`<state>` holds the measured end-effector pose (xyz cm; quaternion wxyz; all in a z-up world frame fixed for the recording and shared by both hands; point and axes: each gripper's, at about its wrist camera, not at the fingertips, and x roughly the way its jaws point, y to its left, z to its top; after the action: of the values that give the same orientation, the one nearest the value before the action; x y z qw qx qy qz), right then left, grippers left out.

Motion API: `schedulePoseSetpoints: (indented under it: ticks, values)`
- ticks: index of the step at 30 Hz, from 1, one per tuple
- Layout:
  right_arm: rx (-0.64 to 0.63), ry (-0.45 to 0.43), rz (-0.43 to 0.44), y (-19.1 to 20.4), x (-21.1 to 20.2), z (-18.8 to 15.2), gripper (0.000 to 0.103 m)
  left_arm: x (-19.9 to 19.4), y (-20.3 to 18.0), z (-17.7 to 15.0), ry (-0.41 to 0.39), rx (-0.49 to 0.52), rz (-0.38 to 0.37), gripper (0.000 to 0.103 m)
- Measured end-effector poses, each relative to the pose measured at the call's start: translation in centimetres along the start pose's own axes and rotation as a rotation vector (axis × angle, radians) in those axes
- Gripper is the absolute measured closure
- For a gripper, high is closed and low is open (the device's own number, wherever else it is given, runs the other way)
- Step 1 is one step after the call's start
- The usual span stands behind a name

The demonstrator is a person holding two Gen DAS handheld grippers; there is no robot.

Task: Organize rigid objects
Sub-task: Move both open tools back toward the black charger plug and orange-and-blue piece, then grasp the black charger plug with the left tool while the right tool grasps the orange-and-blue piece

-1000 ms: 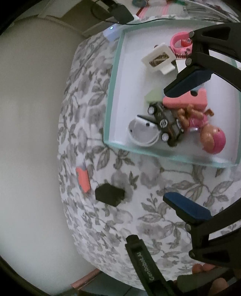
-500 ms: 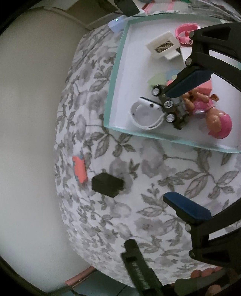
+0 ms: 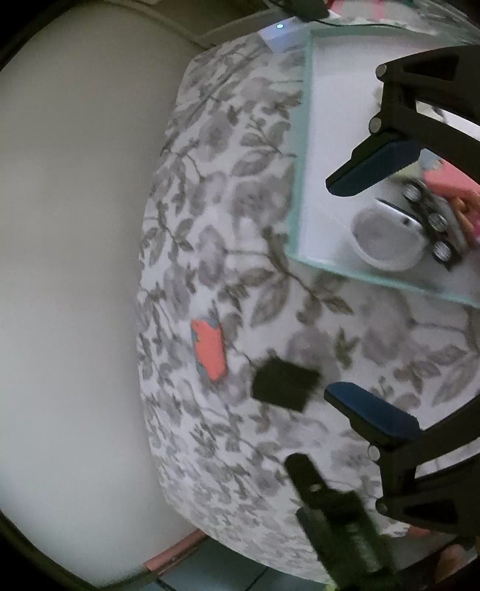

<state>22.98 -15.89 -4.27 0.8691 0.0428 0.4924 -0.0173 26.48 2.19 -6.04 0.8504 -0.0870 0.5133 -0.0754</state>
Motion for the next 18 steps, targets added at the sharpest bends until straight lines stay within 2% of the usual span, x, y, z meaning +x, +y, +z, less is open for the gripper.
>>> schedulePoseSetpoints:
  ticks: [6,9,14,16,18]
  values:
    - [0.028,-0.011,-0.007,-2.8,1.2,2.6,0.007,2.6,-2.4,-0.2,0.023,0.083,-0.051,0.011]
    - [0.039,-0.019,0.019,-3.4,1.7,3.8,0.007,3.5,-3.5,-0.4,0.041,0.12,-0.076,0.033]
    - [0.026,-0.015,0.031,-3.1,2.7,4.9,0.007,4.2,-4.4,-0.1,0.03,0.147,-0.082,0.039]
    - [0.003,-0.013,0.019,-2.7,3.1,5.2,0.007,4.6,-4.8,0.0,0.039,0.161,-0.081,0.055]
    - [-0.003,-0.009,0.024,-2.5,3.6,5.5,0.007,5.0,-5.0,0.0,0.046,0.169,-0.085,0.063]
